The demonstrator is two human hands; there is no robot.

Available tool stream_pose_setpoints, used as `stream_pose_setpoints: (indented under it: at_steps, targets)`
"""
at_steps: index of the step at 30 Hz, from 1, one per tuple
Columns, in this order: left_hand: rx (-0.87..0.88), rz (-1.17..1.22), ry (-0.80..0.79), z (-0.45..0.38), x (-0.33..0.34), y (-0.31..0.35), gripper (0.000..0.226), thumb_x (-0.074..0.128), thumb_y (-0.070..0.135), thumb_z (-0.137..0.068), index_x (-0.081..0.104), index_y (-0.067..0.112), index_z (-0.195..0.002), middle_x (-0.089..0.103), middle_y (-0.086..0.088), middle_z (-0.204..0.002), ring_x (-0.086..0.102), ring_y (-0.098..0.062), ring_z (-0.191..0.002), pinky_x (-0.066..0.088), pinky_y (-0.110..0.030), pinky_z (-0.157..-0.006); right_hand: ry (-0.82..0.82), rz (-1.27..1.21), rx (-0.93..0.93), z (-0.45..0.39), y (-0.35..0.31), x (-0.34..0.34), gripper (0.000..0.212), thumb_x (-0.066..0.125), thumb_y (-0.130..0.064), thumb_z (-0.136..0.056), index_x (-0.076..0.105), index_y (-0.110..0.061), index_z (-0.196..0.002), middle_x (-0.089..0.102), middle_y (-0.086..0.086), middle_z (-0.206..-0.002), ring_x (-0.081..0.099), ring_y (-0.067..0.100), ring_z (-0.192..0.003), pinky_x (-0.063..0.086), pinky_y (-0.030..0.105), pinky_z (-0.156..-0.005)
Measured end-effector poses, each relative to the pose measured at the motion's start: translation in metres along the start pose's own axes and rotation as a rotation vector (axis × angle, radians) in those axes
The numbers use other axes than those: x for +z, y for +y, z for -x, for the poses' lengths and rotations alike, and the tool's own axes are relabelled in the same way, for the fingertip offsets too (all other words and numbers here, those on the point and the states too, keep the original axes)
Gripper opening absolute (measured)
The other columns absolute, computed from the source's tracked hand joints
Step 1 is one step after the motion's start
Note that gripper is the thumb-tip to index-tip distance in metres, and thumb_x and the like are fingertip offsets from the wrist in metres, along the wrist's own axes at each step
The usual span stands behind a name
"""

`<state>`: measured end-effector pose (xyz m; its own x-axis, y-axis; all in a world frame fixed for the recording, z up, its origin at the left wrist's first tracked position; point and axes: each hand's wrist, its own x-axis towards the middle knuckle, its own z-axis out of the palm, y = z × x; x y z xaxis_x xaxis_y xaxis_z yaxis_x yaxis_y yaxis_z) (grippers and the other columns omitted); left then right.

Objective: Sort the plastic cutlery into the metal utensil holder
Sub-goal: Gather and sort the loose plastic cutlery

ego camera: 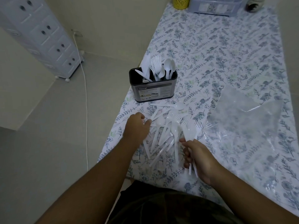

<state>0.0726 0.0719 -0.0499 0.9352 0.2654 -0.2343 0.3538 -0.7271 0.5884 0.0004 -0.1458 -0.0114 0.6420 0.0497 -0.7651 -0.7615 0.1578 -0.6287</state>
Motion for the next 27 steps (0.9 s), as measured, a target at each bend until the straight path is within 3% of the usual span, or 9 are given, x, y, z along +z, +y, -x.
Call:
stream_pose_setpoints:
  at_steps: [4,9,14,18,21,23,27]
  targets:
    - [-0.017,0.053,-0.062,-0.004,0.007,0.003,0.02,0.07,0.026,-0.091,0.072,0.007,-0.097,0.071,-0.006,-0.091,0.066,-0.02,-0.086,0.049,-0.025,-0.075,-0.01,0.022,-0.002,0.0,0.001,-0.003,0.02,0.052,-0.016,-0.102,0.065,-0.009,-0.115,0.043,0.003,-0.064,0.038,0.016,-0.054,0.033,0.032,-0.05]
    - [0.018,0.136,-0.075,0.008,0.007,0.003,0.015,0.068,0.019,-0.092,0.074,0.008,-0.1,0.071,-0.002,-0.089,0.06,-0.009,-0.077,0.043,-0.014,-0.066,-0.012,0.04,0.007,-0.003,0.005,-0.007,0.021,0.05,-0.024,-0.104,0.065,-0.014,-0.115,0.049,0.002,-0.068,0.042,0.016,-0.054,0.036,0.032,-0.052]
    - [0.057,0.152,-0.122,0.014,0.005,0.002,0.012,0.069,0.021,-0.091,0.073,0.013,-0.098,0.065,0.006,-0.081,0.055,0.001,-0.071,0.039,-0.005,-0.06,-0.016,0.035,0.007,-0.005,0.006,-0.009,0.022,0.05,-0.02,-0.102,0.066,-0.013,-0.116,0.054,0.002,-0.066,0.041,0.015,-0.053,0.034,0.03,-0.05]
    - [0.109,0.109,0.018,0.014,0.006,0.001,0.017,0.065,0.019,-0.094,0.07,0.012,-0.108,0.065,-0.001,-0.1,0.06,-0.013,-0.089,0.048,-0.023,-0.078,0.003,0.039,0.008,-0.007,0.005,-0.011,0.024,0.05,-0.012,-0.1,0.069,-0.008,-0.114,0.055,0.002,-0.062,0.042,0.017,-0.053,0.035,0.032,-0.052]
    - [0.152,0.006,0.106,0.01,0.011,0.005,0.014,0.062,0.021,-0.094,0.064,0.016,-0.106,0.057,-0.002,-0.105,0.057,-0.018,-0.098,0.051,-0.033,-0.082,0.008,0.017,0.03,-0.005,0.004,-0.012,0.025,0.049,-0.017,-0.1,0.071,-0.009,-0.11,0.054,0.004,-0.065,0.046,0.019,-0.056,0.039,0.032,-0.052]
    - [0.19,-0.068,0.056,0.009,0.017,0.009,0.01,0.061,0.025,-0.093,0.063,0.017,-0.098,0.056,0.0,-0.1,0.058,-0.019,-0.093,0.054,-0.037,-0.078,-0.002,-0.014,0.057,-0.004,0.002,-0.012,0.027,0.047,-0.021,-0.1,0.07,-0.01,-0.108,0.054,0.003,-0.066,0.047,0.019,-0.056,0.04,0.032,-0.052]
    - [0.182,-0.149,-0.016,0.002,0.029,0.013,0.022,0.061,0.034,-0.092,0.064,0.016,-0.104,0.059,-0.001,-0.103,0.058,-0.019,-0.093,0.054,-0.038,-0.079,-0.012,-0.056,0.061,-0.006,0.002,-0.015,0.025,0.049,-0.025,-0.1,0.066,-0.01,-0.111,0.051,0.002,-0.063,0.042,0.016,-0.05,0.035,0.031,-0.05]
